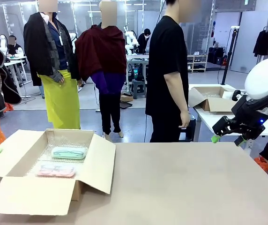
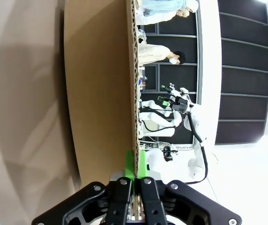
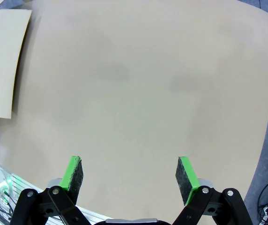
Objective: Pack the glasses set securely to prepare it for shipping.
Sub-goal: Position the Package Box on the left side of the table.
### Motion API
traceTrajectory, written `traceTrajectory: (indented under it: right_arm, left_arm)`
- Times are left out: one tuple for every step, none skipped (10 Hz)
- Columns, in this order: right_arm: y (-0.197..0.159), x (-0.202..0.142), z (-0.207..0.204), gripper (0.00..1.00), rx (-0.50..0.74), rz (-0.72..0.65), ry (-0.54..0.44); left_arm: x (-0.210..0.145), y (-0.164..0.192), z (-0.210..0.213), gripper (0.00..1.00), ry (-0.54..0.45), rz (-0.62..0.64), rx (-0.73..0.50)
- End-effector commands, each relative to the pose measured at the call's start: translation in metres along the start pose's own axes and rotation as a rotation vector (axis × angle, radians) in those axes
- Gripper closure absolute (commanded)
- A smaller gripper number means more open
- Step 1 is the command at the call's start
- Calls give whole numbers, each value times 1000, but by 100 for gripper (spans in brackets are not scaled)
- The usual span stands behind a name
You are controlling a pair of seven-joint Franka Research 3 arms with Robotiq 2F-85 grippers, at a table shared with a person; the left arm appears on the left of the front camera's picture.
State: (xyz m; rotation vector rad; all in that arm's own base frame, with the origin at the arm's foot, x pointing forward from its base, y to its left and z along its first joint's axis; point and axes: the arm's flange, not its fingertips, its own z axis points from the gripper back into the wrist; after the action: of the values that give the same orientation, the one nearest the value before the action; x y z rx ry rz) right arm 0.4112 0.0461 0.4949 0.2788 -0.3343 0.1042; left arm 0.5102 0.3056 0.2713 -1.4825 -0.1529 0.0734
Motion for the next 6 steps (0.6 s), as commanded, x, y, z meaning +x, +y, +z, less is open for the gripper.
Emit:
traceTrajectory:
  right_arm:
    - [1, -1, 0, 0, -6, 4, -11]
    - [1, -1, 0, 0, -6, 4, -11]
    - [1, -1, 0, 0, -6, 4, -11]
    - [1, -1, 0, 0, -6, 4, -11]
    - [1, -1, 0, 0, -6, 4, -11]
    - [1, -1, 0, 0, -6, 4, -11]
  left_arm:
    - [8, -5, 13, 98, 15, 14, -21]
    - [10, -4, 17, 98, 12, 21, -21]
    - [12, -3, 20, 98, -5, 19, -19]
    - [12, -3, 19, 98, -18, 25, -37]
    - [6, 2, 12, 98, -3, -2, 13]
    - [6, 2, 12, 98, -3, -2, 13]
